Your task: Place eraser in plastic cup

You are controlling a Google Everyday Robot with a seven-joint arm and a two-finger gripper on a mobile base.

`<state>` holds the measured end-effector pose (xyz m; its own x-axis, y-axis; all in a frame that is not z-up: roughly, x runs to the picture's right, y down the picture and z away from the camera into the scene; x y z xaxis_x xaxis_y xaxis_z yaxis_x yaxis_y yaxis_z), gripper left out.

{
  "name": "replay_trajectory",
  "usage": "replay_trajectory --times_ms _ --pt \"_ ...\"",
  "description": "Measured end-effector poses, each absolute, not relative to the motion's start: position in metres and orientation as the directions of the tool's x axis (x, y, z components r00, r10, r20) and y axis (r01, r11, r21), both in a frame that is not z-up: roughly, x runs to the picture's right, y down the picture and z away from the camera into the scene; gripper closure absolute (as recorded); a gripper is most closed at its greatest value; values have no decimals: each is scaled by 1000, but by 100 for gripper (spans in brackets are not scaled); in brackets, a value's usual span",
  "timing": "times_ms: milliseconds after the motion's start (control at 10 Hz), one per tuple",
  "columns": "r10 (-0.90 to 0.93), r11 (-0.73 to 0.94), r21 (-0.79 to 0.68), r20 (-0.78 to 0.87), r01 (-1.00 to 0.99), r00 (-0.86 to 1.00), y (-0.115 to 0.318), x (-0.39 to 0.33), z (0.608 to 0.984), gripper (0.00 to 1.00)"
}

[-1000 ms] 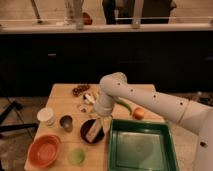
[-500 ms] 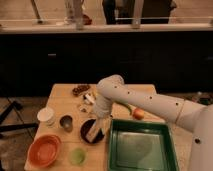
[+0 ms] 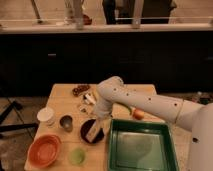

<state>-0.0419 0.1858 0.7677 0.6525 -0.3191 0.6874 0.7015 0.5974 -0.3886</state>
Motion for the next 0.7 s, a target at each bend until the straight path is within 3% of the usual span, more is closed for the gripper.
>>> replay_trajectory --times_ms 700 --pt "-346 599 -379 671 705 655 185 -40 771 20"
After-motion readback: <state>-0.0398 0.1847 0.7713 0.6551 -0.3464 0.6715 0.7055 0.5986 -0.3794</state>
